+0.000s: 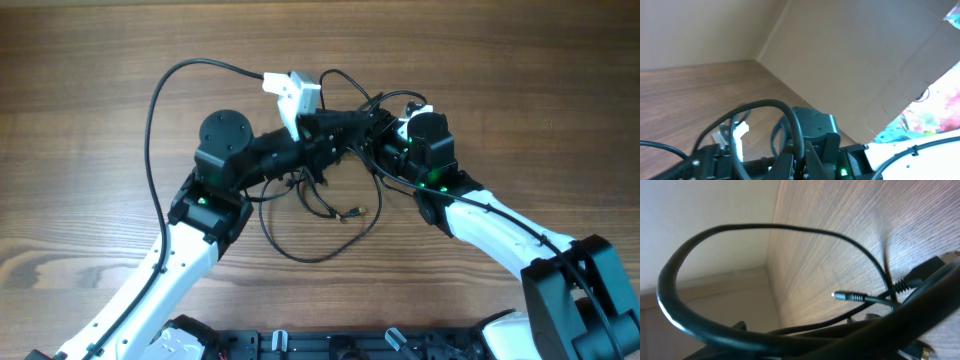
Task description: Untangle cables
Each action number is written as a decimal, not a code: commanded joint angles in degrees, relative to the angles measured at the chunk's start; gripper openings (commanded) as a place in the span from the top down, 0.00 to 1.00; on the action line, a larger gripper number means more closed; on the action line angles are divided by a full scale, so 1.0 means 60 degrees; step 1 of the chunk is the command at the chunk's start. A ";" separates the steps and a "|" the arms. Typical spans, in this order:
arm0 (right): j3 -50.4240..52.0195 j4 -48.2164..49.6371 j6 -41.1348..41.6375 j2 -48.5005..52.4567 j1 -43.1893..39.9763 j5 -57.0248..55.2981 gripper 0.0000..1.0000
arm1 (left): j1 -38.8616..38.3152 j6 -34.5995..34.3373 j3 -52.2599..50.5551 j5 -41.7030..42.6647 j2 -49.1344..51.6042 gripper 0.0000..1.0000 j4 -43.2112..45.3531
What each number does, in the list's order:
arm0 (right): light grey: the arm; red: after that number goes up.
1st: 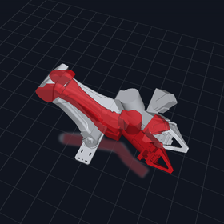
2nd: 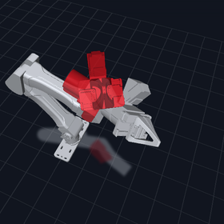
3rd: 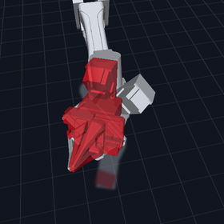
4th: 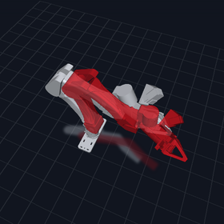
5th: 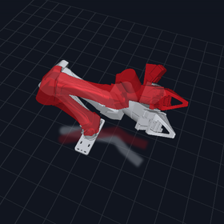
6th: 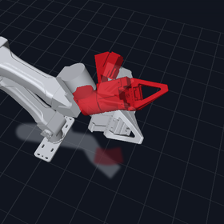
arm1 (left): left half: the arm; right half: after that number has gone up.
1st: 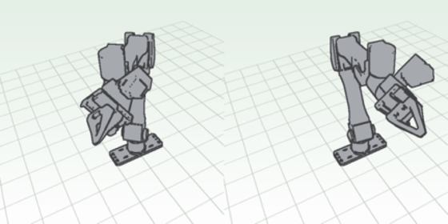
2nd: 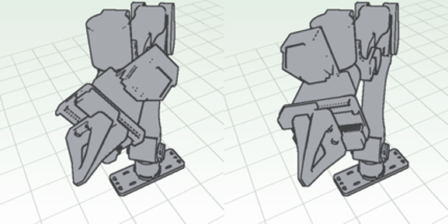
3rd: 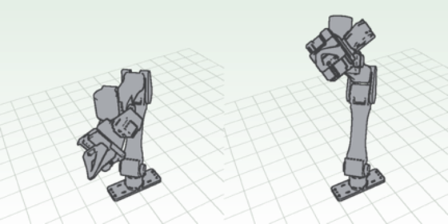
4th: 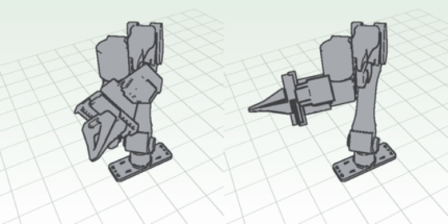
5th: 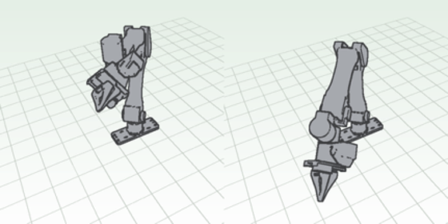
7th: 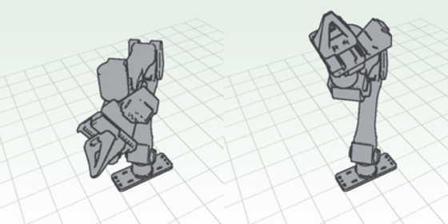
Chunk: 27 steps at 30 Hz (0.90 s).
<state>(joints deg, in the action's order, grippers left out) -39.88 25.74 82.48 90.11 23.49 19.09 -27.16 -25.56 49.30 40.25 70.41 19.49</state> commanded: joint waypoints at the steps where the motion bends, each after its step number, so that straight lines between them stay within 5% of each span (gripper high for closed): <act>1: -0.0084 0.0004 0.0007 0.0011 0.0022 -0.0772 0.36 | -0.0386 0.0193 0.0087 0.0025 -0.0055 0.96 0.0066; 5: -0.0084 0.0000 0.0007 0.0011 0.0022 -0.1264 0.39 | -0.0656 0.0193 0.0087 0.0022 -0.0055 0.96 0.0066; 8: -0.0084 0.0000 0.0007 0.0011 0.0022 -0.1308 0.87 | -0.0707 0.0197 0.0087 0.0022 -0.0055 0.96 0.0029; 9: -0.0084 0.0000 0.0007 0.0011 0.0022 -0.1264 0.96 | -0.0707 0.0197 0.0087 0.0022 -0.0055 0.96 -0.0004; 18: -0.0084 0.0022 0.0007 0.0011 0.0022 -0.0084 0.96 | -0.0696 0.0197 0.0087 -0.0397 -0.0055 0.96 -0.0011; 27: -0.0084 0.1472 0.0000 0.0011 0.0018 0.2361 0.96 | -0.0630 0.0193 0.0087 -0.4131 -0.0055 0.96 -0.0834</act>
<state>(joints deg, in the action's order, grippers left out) -39.88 31.31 82.67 90.11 23.49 26.41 -31.09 -25.56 49.30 25.47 70.41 15.77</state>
